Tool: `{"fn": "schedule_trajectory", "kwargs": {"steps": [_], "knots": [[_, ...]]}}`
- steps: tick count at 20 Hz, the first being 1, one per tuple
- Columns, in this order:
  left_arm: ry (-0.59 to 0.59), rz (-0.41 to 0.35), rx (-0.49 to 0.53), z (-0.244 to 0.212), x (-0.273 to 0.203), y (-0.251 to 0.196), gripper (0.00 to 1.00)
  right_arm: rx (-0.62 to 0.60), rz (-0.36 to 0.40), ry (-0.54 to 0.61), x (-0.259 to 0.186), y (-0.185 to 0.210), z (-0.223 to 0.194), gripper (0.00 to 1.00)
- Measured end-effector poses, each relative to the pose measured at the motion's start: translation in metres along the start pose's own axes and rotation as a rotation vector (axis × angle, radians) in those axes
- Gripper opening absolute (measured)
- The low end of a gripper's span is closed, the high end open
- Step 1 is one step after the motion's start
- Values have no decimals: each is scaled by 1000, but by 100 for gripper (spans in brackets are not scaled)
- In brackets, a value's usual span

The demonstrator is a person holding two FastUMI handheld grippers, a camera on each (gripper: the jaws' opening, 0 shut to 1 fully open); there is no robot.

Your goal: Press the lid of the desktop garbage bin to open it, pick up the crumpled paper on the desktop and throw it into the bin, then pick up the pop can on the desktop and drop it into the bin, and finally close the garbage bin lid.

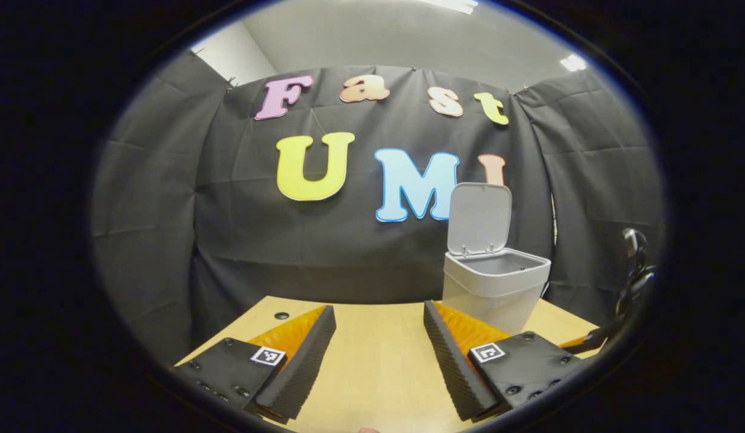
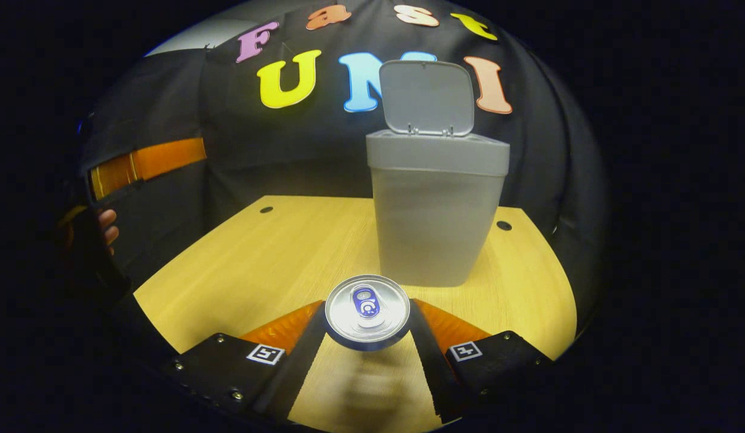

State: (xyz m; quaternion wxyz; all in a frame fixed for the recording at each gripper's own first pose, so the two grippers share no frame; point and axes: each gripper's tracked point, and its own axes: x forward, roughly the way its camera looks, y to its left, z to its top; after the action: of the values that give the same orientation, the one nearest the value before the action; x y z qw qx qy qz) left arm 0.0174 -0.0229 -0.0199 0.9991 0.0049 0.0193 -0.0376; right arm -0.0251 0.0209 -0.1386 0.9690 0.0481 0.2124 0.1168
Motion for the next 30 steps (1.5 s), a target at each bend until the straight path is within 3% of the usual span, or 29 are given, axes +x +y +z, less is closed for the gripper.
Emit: {"fn": "schedule_trajectory", "kwargs": {"steps": [7, 8, 10, 12, 13, 20, 24, 30], "knots": [[5, -19, 0, 2, -5, 7, 100, 31, -34, -213, -15, -4, 90, 84], [20, -28, -3, -1, -6, 6, 96, 30, -38, -239, -16, -5, 100, 84], [31, -34, -12, -2, -8, 7, 100, 11, -54, -287, -17, -8, 122, 84], [19, -32, -23, 3, -9, 8, 96, -9, -59, -326, -17, -9, 141, 84], [12, -29, -28, 6, -9, 8, 100, -22, -52, -348, -19, -7, 150, 84], [-14, -26, -52, 14, -11, -5, 100, -122, -62, -503, -21, -7, 219, 84], [-32, -7, -48, 18, -19, -4, 100, -141, -70, -538, -4, -13, 240, 84], [-38, 29, -46, 21, -20, 3, 100, -176, -87, -492, 29, -22, 237, 84]]}}
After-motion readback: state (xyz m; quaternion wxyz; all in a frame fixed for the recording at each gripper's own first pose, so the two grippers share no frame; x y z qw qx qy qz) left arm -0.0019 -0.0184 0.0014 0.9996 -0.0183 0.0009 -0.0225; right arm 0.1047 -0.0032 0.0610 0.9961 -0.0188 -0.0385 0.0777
